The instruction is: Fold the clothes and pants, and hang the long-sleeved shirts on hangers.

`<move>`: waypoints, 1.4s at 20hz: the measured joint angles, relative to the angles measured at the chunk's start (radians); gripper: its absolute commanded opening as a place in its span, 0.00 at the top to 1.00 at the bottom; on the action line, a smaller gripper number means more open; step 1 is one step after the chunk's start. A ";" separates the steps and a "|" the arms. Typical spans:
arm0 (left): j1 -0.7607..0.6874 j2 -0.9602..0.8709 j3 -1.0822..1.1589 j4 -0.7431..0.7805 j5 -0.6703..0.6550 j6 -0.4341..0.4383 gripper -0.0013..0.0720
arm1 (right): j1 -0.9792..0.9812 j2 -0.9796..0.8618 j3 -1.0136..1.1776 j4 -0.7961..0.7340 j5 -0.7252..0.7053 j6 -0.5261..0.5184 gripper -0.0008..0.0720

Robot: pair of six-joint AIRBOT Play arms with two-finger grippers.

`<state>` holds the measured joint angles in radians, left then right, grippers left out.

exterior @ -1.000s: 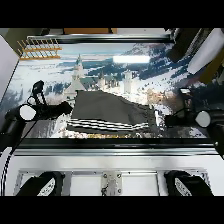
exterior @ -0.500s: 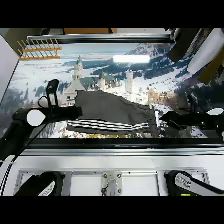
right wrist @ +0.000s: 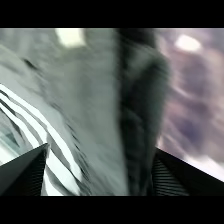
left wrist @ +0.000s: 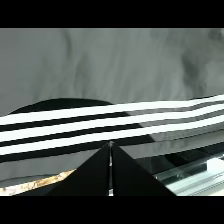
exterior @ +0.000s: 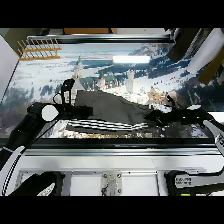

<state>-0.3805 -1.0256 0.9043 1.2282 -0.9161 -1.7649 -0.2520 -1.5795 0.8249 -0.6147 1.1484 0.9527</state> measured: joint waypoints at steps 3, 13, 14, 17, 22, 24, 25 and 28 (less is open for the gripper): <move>-0.004 -0.024 0.028 0.001 -0.001 0.000 0.98 | 0.071 -0.042 0.030 0.043 -0.026 0.009 0.50; -0.006 -0.037 0.044 0.001 -0.024 -0.001 0.98 | 0.071 0.051 0.213 -0.045 -0.048 0.057 0.97; -0.006 -0.037 0.044 0.001 -0.024 -0.001 0.98 | 0.026 0.094 0.238 -0.087 -0.055 0.098 0.97; -0.006 -0.037 0.044 0.001 -0.026 -0.001 0.98 | -0.176 0.238 0.281 -0.214 -0.111 0.235 0.97; -0.006 -0.037 0.044 0.002 -0.024 -0.001 0.98 | -0.557 0.410 0.259 -0.397 -0.153 0.438 0.98; -0.006 -0.037 0.044 0.002 -0.024 -0.001 0.98 | -0.665 0.448 0.207 -0.438 -0.144 0.492 0.97; -0.006 -0.037 0.044 0.002 -0.024 -0.001 0.98 | -0.705 0.464 0.172 -0.453 -0.133 0.517 0.97; -0.006 -0.037 0.044 0.002 -0.024 -0.001 0.98 | -0.767 0.506 0.053 -0.479 -0.087 0.566 0.97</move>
<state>-0.3862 -1.0630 0.9485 1.2301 -0.9398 -1.7660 -1.0191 -1.0737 0.8783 -1.0935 1.0615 1.5192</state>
